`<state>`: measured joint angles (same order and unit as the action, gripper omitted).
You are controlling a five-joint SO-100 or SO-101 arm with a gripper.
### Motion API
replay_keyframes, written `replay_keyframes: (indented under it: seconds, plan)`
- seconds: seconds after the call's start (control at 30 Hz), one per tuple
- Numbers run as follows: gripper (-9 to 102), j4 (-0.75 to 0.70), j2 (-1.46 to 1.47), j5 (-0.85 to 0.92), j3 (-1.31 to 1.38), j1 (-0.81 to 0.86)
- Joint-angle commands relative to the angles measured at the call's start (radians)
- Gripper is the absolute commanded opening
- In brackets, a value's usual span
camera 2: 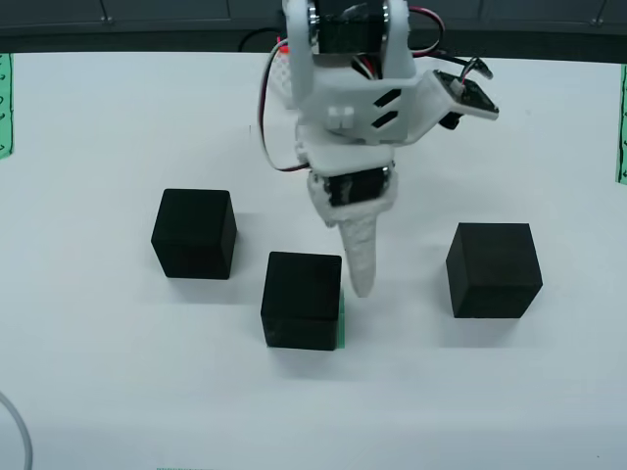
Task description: Stack 3 Blocks on the chosen place.
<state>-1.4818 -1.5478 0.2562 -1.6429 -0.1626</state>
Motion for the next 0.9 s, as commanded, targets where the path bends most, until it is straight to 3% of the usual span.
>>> replay_keyframes:
  seconds: [0.0, 0.17, 0.4, 0.87]
  plan:
    - [34, 0.017, -0.152, 0.089, -0.046, -0.058]
    - [42, 0.041, -0.31, 0.124, -0.098, -0.204]
    - [42, 0.066, -0.396, 0.118, -0.204, -0.442]
    - [42, 0.233, -0.172, -0.486, -0.117, -0.474]
